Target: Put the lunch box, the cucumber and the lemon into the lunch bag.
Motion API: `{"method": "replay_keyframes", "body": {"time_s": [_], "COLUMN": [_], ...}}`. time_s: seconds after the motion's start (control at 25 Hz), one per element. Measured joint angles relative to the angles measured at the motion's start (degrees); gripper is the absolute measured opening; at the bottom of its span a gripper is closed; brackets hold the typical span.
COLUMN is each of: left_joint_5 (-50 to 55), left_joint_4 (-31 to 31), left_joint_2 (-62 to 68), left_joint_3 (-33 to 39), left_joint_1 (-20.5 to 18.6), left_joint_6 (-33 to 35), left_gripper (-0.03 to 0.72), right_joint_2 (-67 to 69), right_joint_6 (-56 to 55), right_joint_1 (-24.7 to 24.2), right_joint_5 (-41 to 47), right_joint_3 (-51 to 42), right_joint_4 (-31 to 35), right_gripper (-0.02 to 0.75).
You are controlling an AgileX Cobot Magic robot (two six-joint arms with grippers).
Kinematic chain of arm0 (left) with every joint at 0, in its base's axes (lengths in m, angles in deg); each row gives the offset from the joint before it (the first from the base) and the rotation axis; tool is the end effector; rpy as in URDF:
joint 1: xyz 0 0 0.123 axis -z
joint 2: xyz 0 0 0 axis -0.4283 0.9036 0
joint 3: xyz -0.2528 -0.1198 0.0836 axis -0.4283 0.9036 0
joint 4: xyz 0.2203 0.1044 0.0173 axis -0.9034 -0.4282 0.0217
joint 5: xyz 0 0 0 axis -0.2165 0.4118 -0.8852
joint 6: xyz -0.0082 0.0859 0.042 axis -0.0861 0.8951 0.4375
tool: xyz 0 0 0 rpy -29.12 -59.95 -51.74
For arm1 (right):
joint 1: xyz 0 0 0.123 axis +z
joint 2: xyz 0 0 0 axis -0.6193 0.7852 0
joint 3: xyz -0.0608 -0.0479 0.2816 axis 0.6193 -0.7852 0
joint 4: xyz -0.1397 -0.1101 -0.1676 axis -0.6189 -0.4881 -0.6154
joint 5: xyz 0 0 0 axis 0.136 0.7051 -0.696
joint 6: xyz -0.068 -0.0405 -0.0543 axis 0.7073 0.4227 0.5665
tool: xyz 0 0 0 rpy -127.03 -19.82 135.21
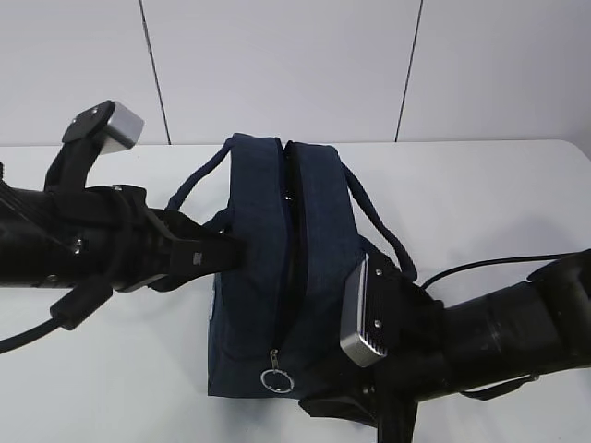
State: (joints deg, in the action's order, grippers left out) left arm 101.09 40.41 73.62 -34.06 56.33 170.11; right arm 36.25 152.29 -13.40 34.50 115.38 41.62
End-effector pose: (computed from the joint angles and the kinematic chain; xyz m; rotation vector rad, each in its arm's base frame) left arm 0.2093 -0.1774 0.2255 0.5319 2.2043 -1.0019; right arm 0.2291 0.1744 0.1324 -1.4263 1.8325 0.7531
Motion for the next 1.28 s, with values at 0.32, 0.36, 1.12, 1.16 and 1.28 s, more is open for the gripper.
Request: {"method": "replay_keyframes", "body": {"time_s": [0.32,0.36,1.12,1.16,1.28], "left_joint_5": [0.0,0.0,0.0,0.0,0.0], "left_joint_4": [0.0,0.0,0.0,0.0,0.0], "left_joint_2": [0.0,0.0,0.0,0.0,0.0], "left_joint_3": [0.0,0.0,0.0,0.0,0.0], "left_joint_1": [0.0,0.0,0.0,0.0,0.0], "left_joint_6": [0.0,0.0,0.0,0.0,0.0], "left_gripper": [0.002,0.002,0.002,0.002,0.002], "right_joint_2": [0.8,0.8,4.0,4.0,4.0], "right_joint_6": [1.6,1.6,1.6,1.6,1.6], "right_joint_1": [0.0,0.0,0.0,0.0,0.0], "right_joint_5": [0.0,0.0,4.6,4.6,4.5], "right_joint_3": [1.8,2.2,3.4,3.4,3.4], "right_joint_4": [0.1,0.1,0.1,0.1,0.1], "right_gripper": [0.241,0.241,0.242,0.242,0.242]}}
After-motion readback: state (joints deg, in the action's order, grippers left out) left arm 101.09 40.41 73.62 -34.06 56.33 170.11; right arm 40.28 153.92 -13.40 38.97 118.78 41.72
